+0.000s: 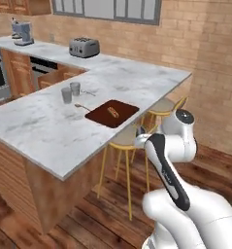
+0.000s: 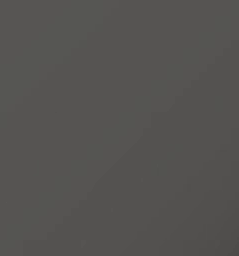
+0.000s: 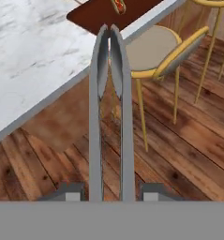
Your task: Take the tongs from the drawer on the left and place them on the dining counter next to the tray containing the hot dog.
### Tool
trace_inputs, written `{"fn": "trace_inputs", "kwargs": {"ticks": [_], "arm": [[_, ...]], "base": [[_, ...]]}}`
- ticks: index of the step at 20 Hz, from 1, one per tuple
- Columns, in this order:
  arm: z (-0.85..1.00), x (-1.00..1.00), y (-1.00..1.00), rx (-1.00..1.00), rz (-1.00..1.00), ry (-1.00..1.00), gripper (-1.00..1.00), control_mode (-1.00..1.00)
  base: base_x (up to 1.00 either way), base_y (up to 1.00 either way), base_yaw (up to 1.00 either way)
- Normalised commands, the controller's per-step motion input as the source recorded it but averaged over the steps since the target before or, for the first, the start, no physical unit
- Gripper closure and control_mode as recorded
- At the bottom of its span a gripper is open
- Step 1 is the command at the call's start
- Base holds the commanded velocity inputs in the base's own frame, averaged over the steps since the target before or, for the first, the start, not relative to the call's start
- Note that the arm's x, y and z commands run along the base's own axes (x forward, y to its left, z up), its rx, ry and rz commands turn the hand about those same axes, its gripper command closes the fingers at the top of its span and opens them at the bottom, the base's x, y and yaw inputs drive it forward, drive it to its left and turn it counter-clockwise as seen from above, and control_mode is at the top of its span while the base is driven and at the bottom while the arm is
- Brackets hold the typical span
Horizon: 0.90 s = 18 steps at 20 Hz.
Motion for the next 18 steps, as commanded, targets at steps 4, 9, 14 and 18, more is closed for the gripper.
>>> {"fn": "trace_inputs", "kwargs": {"ticks": [4,9,14,18], "arm": [[0.0,0.0,0.0,0.0,0.0,0.0,1.0,1.0],[0.0,0.0,0.0,0.0,0.0,0.0,1.0,1.0],[0.0,0.0,0.0,0.0,0.0,0.0,1.0,1.0],[0.0,0.0,0.0,0.0,0.0,0.0,1.0,1.0]], "base": [[0.32,-0.18,0.76],[0.48,0.0,0.71],[0.15,0.0,0.38],[0.41,-0.24,0.07]]}}
